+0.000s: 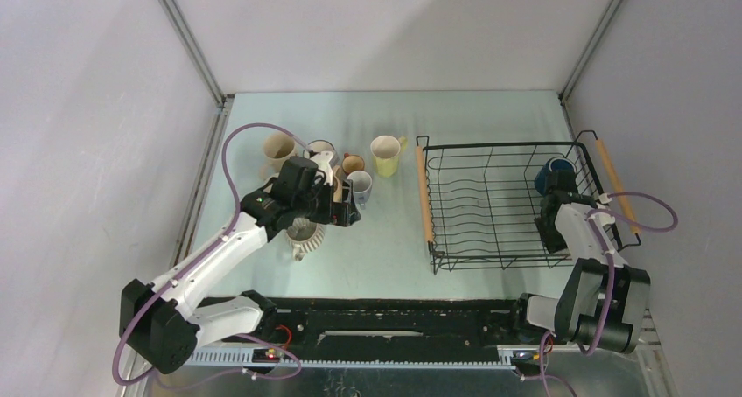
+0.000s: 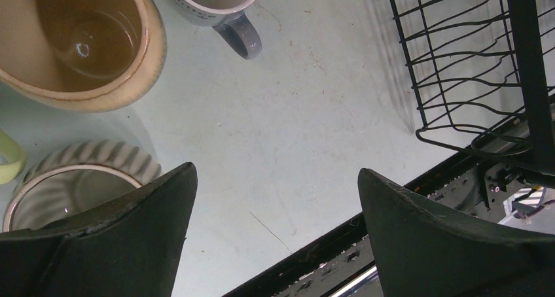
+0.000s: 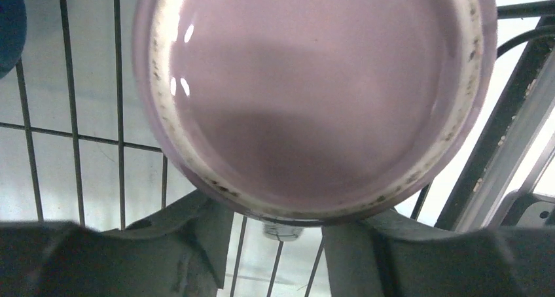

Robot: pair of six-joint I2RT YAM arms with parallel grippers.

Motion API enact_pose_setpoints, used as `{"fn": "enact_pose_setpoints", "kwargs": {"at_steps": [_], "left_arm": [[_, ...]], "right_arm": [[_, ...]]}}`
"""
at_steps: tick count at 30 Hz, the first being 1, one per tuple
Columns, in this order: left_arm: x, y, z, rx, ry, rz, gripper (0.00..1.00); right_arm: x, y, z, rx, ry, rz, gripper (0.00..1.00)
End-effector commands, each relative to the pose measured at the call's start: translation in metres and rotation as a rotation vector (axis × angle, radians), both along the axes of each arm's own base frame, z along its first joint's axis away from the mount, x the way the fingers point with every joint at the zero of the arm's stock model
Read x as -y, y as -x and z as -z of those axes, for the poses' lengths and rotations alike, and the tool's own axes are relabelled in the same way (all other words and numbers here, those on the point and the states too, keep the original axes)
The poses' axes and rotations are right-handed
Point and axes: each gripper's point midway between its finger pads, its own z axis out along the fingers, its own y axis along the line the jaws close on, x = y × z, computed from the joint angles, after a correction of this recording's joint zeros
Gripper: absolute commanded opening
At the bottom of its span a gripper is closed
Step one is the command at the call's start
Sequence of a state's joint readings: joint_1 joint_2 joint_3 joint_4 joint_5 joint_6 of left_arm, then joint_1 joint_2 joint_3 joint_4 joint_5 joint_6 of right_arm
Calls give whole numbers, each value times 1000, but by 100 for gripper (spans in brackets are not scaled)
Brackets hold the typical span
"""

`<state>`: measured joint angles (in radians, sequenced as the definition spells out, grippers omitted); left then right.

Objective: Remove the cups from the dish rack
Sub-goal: Unload the cup from the dish rack.

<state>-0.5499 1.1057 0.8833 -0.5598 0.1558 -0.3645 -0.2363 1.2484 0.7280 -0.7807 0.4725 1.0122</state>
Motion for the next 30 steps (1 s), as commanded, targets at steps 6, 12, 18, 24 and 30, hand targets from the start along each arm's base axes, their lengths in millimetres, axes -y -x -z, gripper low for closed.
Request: {"fn": "enact_pose_setpoints", "kwargs": {"at_steps": [6,12,18,24,30], "left_arm": [[1,-2,-2,34,-5,10,100],[1,-3,-4,39,-2,11,100],[0,-2,-7,49,1,8,100],[0,-2,-11,61,8,9,100],[4,0,-19,62,45,11,100]], "right_arm": [[7,-8,-6,38,45,8,22],[3,-9,-12,47,74,-26,0],[-4,-10,-22,72,92,-63,0],[-12,-19,-48,113,151,-130,0],[-26,-30,-73,174,159,-216,0]]}}
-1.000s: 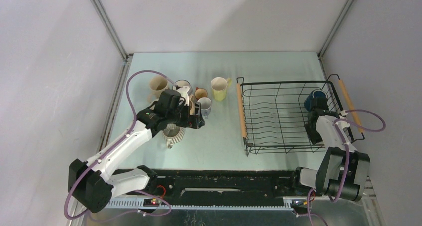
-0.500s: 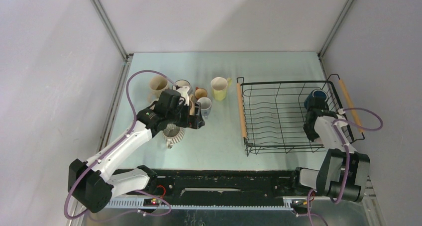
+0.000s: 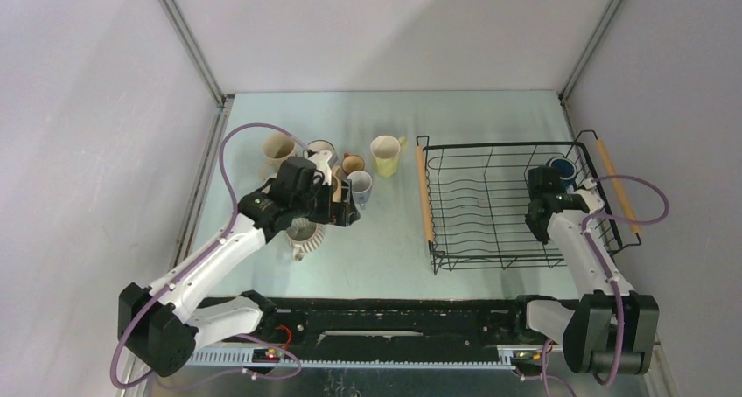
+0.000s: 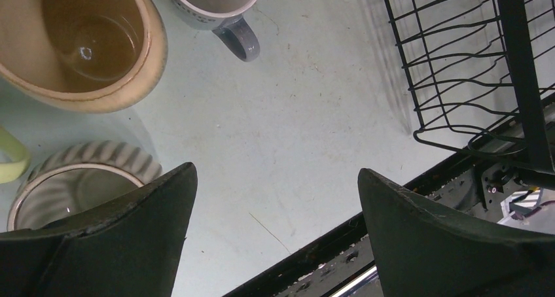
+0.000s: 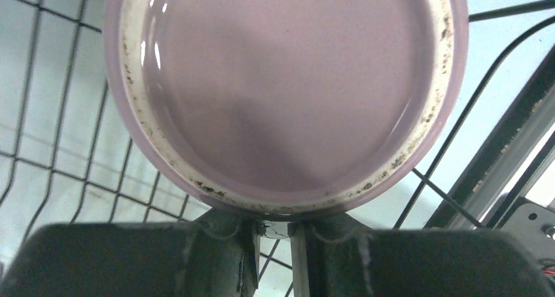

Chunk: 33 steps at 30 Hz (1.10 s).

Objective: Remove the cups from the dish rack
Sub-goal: Unload the cup from the dish rack.

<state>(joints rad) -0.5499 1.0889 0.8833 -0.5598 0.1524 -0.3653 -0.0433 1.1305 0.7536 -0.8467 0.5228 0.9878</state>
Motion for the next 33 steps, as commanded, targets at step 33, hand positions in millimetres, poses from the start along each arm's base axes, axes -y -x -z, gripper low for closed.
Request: {"fn": "enact_pose_setpoints", "kwargs": {"at_steps": [33], "left_arm": [[45,-9,-92,130,416,-23,100]], "right_arm": [[-161,-61,-238,641,-143,-794,0]]}}
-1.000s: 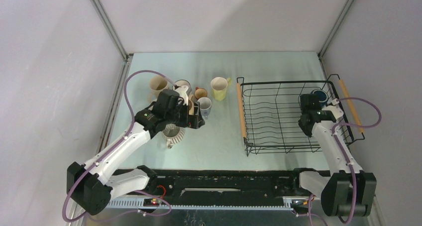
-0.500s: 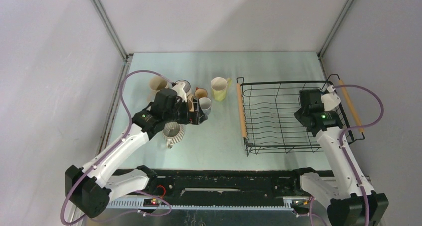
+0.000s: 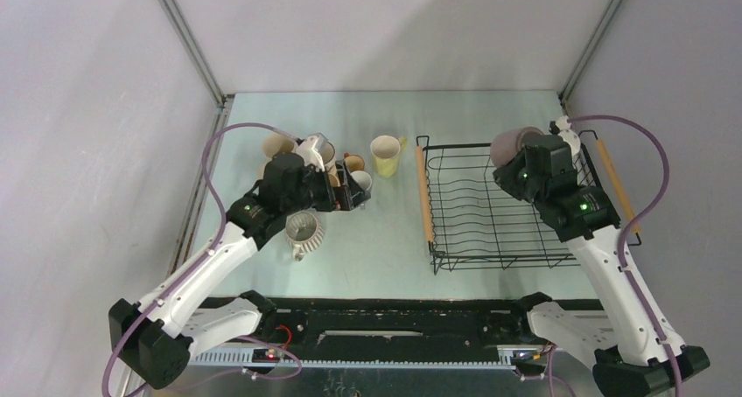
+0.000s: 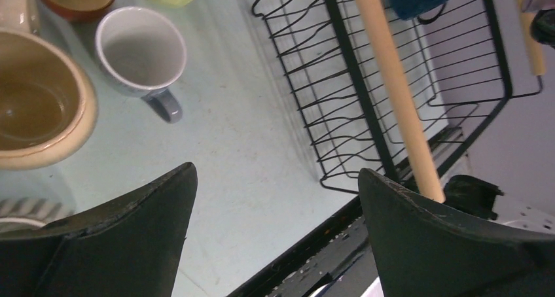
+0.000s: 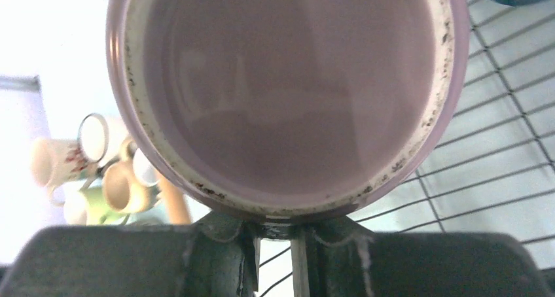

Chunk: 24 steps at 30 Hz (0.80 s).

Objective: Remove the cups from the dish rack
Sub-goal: Place the cup at the center of the board.

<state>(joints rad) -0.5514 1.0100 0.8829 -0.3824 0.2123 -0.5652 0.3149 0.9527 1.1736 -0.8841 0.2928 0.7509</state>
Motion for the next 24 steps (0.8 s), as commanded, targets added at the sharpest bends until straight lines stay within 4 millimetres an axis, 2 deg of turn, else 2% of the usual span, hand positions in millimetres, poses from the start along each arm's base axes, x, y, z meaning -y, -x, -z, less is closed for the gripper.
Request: {"fn": "enact_pose_setpoints", "kwargs": {"at_steps": [1,7,14,20,24], "left_arm": [[20,2,-38,60,154,54,100],[37,0,-70,81,253,114,100],[53,-7,-107,92,478,164,100],[60,-11,-131,112,622,195,100],[67,-14,-137,90,681,225,100]], "right_arm": [[-39,-13,-60,188,-60,-154,0],[-86,-8,-83,253,-133,-318,0],[-132,2,-104,300,-230,-478,0],[-163,9,-109,296,-305,-584,0],[-179,13,-115,297,-358,-642,0]]}}
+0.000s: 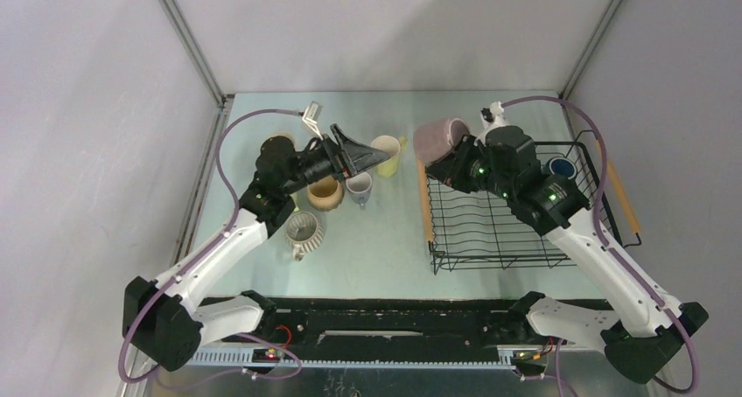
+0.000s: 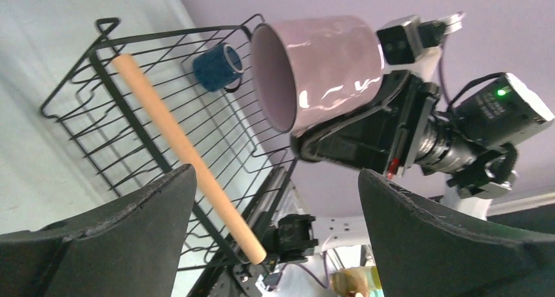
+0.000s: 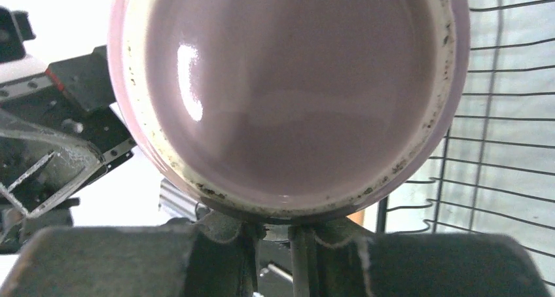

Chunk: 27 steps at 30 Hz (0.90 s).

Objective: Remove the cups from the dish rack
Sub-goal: Place the cup at the center of the board.

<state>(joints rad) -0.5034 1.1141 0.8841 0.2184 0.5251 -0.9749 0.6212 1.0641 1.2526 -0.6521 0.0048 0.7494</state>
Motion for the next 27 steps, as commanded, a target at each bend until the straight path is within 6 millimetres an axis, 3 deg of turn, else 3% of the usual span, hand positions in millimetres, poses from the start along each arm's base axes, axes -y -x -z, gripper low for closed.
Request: {"fn": "enact_pose_setpoints", "kwargs": {"at_steps": [1,9,17,21,27], "left_arm": [[10,4,-29,31,134,80,100],[18,8,-54,31,274,171,99],[23,18,-73,34,380,262,91],[26,29,-85,48,429,324,85],[27,44,-103,74,511,398,68]], "right_arm": [[-30,0,-68,153,-182,-97,0],[-53,7,-75,137,-245,-184,0],[-65,13,-82,126,-297,-243,0],[-73,17,-85,115,-326,-287,0],[-80,23,-89,103,-359,-334,0]]}}
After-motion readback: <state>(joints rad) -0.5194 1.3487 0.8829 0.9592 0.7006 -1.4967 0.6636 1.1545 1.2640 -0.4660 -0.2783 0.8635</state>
